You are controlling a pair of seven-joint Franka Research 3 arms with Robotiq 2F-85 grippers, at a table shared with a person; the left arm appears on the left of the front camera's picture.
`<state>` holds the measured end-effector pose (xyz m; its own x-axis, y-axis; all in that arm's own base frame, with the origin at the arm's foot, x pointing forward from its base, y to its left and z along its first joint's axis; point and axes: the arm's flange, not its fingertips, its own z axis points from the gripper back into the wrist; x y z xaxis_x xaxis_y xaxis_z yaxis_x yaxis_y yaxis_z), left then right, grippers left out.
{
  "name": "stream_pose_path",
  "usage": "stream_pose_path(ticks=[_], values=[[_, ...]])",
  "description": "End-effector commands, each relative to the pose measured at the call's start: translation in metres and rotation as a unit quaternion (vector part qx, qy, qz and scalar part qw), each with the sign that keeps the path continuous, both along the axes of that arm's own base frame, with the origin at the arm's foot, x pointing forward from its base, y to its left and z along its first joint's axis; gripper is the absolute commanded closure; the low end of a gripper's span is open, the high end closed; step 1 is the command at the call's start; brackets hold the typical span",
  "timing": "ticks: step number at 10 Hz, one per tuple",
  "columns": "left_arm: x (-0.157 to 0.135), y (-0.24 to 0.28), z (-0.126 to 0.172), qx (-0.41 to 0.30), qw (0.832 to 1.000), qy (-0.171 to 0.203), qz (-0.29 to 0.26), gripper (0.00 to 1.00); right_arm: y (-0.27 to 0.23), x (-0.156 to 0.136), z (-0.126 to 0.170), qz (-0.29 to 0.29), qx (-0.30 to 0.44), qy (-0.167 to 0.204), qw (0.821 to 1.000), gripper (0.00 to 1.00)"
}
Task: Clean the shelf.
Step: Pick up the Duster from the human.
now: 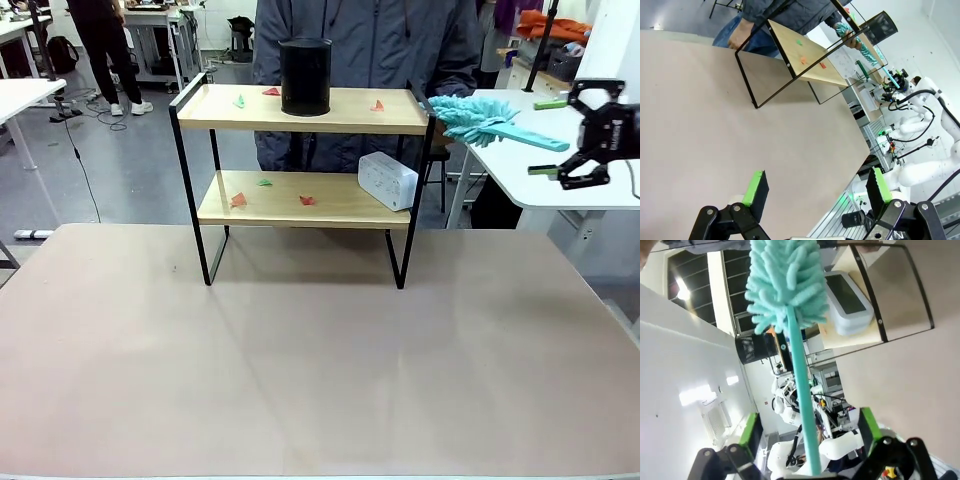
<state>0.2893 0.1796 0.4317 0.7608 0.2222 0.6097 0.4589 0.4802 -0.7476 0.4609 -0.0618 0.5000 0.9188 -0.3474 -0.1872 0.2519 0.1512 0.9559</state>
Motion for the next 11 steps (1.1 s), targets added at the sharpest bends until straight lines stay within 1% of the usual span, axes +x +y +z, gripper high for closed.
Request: stream_pose_path(ticks=[1,2,3,5,10,11], values=[[0.001,0.000,0.000,-0.005,1.000,-0.017,-0.001,0.00,0.001,0.022,0.005,-0.003,0.018,0.017,1.000,0.00],[0.001,0.000,0.000,-0.005,1.000,-0.017,-0.001,0.00,0.006,0.025,0.003,0.005,0.019,0.020,1.000,0.00],[0.001,0.000,0.000,-0.005,1.000,-0.017,-0.001,0.00,0.007,0.028,0.004,-0.005,0.013,0.015,1.000,0.00],[0.001,0.000,0.000,-0.005,1.000,-0.017,-0.001,0.00,0.009,0.035,0.002,0.003,0.019,0.013,1.000,0.00],[0.001,0.000,0.000,-0.005,1.000,-0.017,-0.001,0.00,0.018,0.039,0.000,0.008,0.017,0.007,1.000,0.00],[0.001,0.000,0.000,-0.005,1.000,-0.017,-0.001,0.00,0.018,0.039,0.000,0.003,0.016,0.003,1.000,0.55]])
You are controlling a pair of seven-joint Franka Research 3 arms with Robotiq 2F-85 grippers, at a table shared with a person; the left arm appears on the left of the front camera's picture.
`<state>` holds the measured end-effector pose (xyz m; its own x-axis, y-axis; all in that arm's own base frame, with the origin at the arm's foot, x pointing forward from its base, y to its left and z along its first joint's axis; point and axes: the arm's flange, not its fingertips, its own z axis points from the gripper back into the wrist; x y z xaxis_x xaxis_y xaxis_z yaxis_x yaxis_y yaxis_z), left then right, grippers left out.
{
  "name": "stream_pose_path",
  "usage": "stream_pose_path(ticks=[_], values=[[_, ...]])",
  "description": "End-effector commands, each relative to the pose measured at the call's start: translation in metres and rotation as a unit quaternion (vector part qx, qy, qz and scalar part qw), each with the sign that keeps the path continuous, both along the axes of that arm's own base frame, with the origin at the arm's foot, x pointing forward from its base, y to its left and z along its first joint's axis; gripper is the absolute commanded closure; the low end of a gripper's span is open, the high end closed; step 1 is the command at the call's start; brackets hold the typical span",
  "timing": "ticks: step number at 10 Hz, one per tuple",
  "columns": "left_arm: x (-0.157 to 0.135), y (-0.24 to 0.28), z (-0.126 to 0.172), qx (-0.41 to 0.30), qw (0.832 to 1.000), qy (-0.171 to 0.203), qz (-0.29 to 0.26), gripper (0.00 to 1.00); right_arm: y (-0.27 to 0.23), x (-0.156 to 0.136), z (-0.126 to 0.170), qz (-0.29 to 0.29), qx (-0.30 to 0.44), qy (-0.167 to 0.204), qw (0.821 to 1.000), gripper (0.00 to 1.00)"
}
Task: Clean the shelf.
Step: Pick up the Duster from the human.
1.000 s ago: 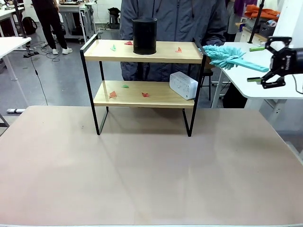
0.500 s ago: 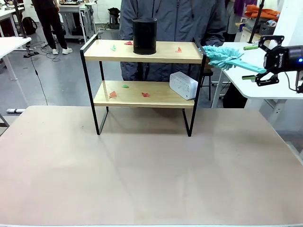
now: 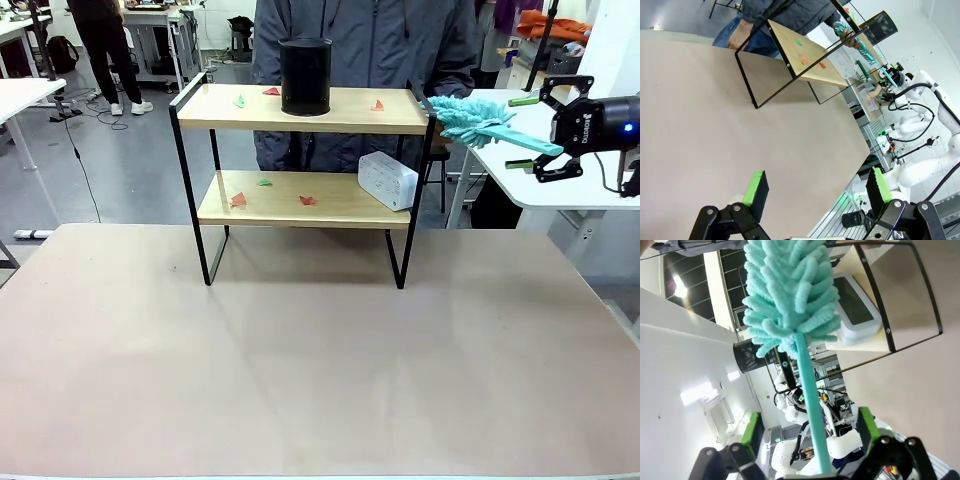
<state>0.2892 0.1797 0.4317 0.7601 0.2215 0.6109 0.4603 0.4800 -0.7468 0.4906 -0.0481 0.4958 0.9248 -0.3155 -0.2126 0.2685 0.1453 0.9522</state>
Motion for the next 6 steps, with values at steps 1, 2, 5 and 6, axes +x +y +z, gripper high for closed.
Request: stream_pose_path(ticks=[1,2,5,6], values=[[0.0007,-0.0001,0.0003,-0.005,1.000,-0.017,-0.001,0.00,0.0046,0.0098,0.0047,-0.013,0.011,-0.010,1.000,0.56],[0.0007,-0.0001,0.0003,-0.005,1.000,-0.017,-0.001,0.00,0.0034,0.0103,0.0038,-0.018,0.012,-0.011,1.000,1.00],[0.0007,-0.0001,0.0003,-0.005,1.000,-0.017,-0.001,0.00,-0.0011,0.0108,0.0029,-0.024,0.014,-0.012,1.000,1.00],[0.0007,-0.0001,0.0003,-0.005,1.000,-0.017,-0.001,0.00,-0.0008,0.0109,0.0020,-0.023,0.015,-0.012,1.000,1.00]])
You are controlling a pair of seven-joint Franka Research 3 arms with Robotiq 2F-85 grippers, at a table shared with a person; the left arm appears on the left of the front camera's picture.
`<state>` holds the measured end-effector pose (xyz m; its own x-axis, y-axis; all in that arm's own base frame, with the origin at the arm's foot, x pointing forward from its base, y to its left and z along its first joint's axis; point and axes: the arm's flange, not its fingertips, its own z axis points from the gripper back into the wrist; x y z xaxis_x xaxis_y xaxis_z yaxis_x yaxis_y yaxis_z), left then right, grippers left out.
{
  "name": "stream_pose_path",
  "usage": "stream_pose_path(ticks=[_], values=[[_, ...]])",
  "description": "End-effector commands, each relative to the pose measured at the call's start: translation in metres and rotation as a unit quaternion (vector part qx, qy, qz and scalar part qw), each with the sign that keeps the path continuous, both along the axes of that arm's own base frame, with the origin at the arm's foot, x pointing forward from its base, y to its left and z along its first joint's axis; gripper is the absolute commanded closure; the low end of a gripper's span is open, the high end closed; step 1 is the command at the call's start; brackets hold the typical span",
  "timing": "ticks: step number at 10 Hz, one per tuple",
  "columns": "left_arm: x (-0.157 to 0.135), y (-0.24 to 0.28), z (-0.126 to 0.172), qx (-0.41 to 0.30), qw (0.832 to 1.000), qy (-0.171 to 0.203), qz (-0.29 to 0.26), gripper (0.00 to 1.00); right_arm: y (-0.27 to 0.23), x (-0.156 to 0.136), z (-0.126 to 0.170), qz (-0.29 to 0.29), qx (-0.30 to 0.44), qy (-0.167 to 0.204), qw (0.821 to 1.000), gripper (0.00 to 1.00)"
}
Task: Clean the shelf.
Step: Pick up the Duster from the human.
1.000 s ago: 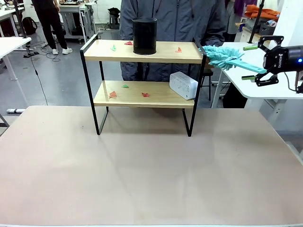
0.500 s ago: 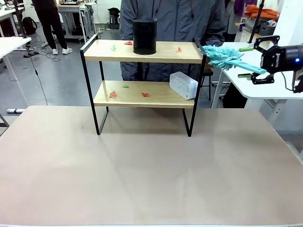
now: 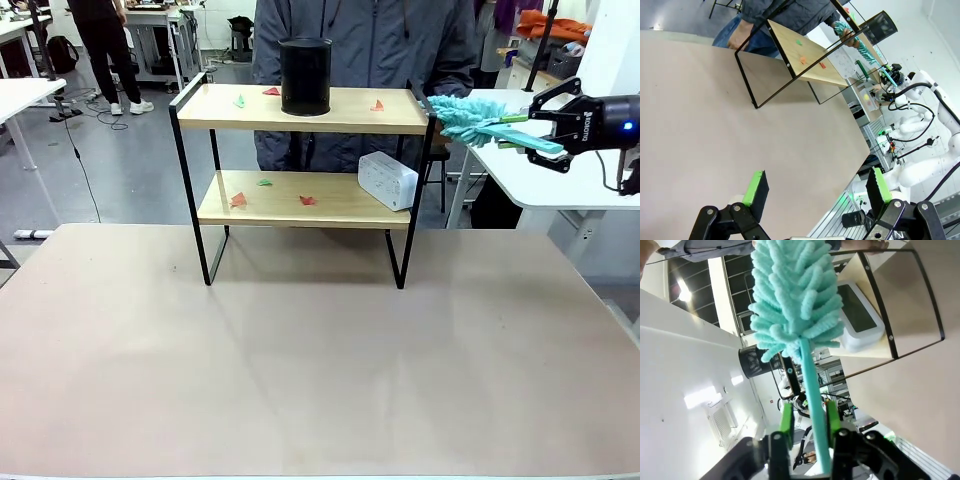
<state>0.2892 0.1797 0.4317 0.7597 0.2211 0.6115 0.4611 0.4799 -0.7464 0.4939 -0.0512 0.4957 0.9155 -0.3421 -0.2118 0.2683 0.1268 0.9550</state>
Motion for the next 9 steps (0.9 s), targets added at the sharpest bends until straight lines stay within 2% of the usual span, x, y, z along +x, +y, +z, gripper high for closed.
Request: stream_pose_path(ticks=[1,7,9], values=[[0.001,0.000,0.000,-0.005,1.000,-0.016,-0.001,0.00,0.003,0.008,0.001,-0.007,0.009,-0.009,1.000,1.00],[0.001,0.000,0.000,-0.005,1.000,-0.016,-0.001,0.00,0.002,0.008,-0.002,-0.007,0.004,-0.009,1.000,1.00],[0.001,0.000,0.000,-0.005,1.000,-0.016,-0.001,0.00,-0.011,0.000,0.007,-0.008,-0.001,-0.037,0.999,1.00]])
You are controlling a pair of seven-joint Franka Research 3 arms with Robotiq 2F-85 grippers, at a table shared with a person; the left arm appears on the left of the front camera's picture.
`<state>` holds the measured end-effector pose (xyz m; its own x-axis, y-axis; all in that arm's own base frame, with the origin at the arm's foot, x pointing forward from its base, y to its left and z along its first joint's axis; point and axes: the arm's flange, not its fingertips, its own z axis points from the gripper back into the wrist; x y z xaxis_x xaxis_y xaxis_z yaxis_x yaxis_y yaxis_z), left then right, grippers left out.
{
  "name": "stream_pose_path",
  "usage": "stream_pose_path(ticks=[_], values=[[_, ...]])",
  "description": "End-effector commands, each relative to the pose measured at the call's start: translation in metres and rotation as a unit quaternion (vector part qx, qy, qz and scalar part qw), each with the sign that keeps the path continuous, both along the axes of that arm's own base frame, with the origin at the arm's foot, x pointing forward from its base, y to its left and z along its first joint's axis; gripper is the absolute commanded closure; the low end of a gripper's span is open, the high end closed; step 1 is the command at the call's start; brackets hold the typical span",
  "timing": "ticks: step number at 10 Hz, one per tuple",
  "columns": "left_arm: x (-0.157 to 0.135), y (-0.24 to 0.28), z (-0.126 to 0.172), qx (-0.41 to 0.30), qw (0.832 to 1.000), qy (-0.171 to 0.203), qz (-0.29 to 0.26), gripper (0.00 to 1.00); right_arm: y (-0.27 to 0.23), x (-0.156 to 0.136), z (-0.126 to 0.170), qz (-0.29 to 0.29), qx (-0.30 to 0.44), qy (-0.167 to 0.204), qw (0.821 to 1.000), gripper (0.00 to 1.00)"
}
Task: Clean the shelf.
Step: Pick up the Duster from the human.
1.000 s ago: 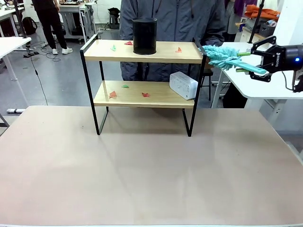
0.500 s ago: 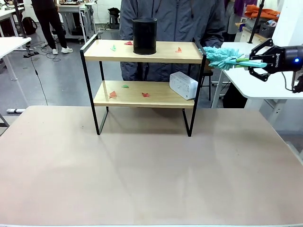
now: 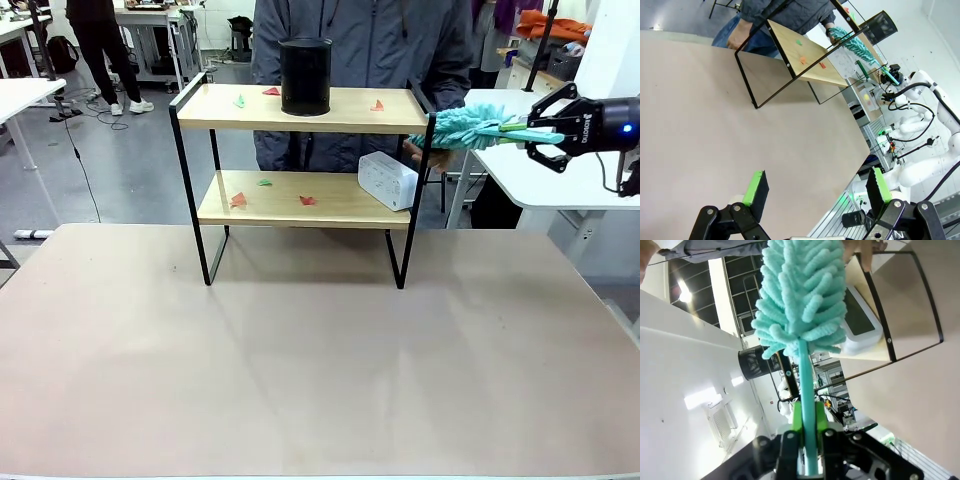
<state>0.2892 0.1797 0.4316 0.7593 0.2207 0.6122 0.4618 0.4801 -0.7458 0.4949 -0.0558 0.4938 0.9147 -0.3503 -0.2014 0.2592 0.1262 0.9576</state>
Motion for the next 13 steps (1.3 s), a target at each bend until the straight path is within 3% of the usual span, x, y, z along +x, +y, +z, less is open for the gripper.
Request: stream_pose_path(ticks=[1,4,8,11,13], values=[[0.001,0.000,0.000,-0.006,1.000,-0.016,0.000,0.00,-0.022,-0.018,0.024,0.001,-0.012,-0.061,0.998,1.00],[0.001,0.000,0.000,-0.006,1.000,-0.016,0.000,0.00,-0.098,-0.108,0.059,0.052,-0.067,-0.137,0.987,1.00],[0.001,0.000,0.000,-0.006,1.000,-0.016,0.000,0.00,-0.166,-0.218,0.041,0.174,-0.190,-0.141,0.956,1.00],[0.001,0.000,0.000,-0.006,1.000,-0.016,0.000,0.00,-0.153,-0.234,0.010,0.210,-0.218,-0.130,0.944,1.00],[0.001,0.000,0.000,-0.006,1.000,-0.016,0.000,0.00,-0.125,-0.204,-0.006,0.187,-0.219,-0.125,0.949,1.00]])
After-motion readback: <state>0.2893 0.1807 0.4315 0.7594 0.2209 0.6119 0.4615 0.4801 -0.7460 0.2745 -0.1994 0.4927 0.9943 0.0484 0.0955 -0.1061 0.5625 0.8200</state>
